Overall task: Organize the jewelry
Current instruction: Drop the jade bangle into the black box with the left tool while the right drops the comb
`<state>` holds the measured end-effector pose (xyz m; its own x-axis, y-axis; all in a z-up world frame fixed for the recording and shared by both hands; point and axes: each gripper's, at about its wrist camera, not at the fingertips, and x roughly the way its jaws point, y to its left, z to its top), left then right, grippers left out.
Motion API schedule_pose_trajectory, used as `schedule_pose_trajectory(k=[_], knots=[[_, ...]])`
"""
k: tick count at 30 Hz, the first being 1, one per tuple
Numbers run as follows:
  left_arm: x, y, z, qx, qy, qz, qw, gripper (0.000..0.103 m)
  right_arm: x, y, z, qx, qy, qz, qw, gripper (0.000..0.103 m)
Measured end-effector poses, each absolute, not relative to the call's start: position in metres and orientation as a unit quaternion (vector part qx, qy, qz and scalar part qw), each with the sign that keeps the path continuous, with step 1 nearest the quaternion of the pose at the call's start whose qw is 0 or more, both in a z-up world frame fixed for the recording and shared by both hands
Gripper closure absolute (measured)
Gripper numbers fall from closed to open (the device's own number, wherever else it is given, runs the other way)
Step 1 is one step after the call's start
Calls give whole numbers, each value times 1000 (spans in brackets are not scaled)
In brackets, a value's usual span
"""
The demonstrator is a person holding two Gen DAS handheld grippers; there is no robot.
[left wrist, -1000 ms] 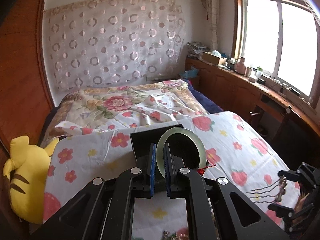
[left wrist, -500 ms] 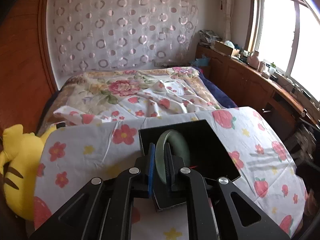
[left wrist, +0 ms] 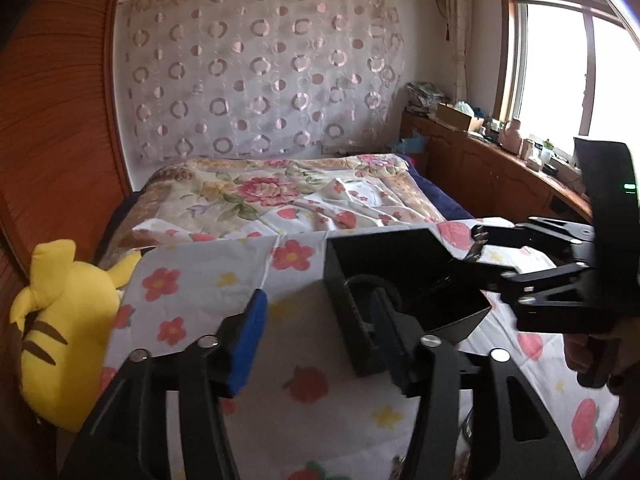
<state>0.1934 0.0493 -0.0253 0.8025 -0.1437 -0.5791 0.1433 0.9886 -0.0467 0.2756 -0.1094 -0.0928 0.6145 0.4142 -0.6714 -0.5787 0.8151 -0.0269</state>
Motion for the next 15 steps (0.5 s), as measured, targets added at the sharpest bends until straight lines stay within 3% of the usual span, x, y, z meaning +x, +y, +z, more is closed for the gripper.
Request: schedule_pose_trajectory(k=[3, 11, 15], knots=[[183, 55, -30, -1, 301, -73, 951, 39, 278, -98, -102, -138, 349, 269, 887, 36], [157, 59, -39, -11, 297, -78, 952, 33, 307, -81, -100, -133, 378, 248, 882, 34], [146, 61, -46, -11, 301, -83, 950, 32, 310, -78, -96, -120, 373, 251, 885, 18]])
